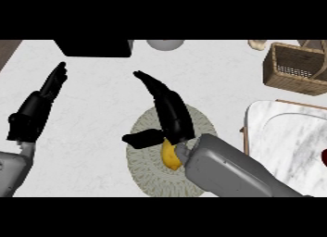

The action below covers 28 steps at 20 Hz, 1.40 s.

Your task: Pick the lemon from the placemat and place it in the basket

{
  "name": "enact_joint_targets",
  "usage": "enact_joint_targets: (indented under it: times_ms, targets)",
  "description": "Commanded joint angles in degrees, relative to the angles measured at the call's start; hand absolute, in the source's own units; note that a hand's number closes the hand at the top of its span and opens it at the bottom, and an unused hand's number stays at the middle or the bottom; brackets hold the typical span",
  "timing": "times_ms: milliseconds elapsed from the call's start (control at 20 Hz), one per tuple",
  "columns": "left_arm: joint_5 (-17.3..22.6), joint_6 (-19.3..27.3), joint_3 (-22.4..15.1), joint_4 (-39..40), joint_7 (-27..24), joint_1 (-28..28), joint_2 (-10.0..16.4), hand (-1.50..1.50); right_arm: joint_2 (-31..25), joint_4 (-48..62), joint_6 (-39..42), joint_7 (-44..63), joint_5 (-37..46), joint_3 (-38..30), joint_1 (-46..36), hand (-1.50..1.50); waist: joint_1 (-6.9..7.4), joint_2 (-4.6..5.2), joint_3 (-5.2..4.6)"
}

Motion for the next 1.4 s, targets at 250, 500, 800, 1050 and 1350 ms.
enact_joint_targets:
  times_ms: [250,500,800,1050,1350]
  targets:
    - [-0.2,0.1,-0.2,0.0,-0.6,0.8,-0.5,0.0,-5.6,2.2,33.0,27.9,-2.6,7.6,-20.3,-1.5,0.24,0.35,0.14]
    - [-0.4,0.7,0.9,-2.3,1.7,0.0,0.3,0.0,-2.8,-1.1,48.1,42.3,-14.3,3.3,-28.0,-1.5,-0.13,1.0,0.62]
    - [0.7,-1.5,2.7,-2.5,-1.4,2.9,0.8,0.0,-7.7,-0.8,57.3,46.7,-22.2,-0.4,-29.1,-1.5,-0.76,1.58,0.72]
    - [0.7,-2.5,4.1,-3.0,0.9,1.2,1.3,0.0,-5.8,1.6,57.1,46.7,-22.2,0.5,-28.9,-1.5,-0.71,1.73,0.75]
    - [-0.6,-2.6,3.8,-2.9,-0.2,2.6,-0.6,0.0,-5.0,1.5,57.3,44.1,-19.0,4.4,-24.2,-1.5,-0.72,1.75,0.76]
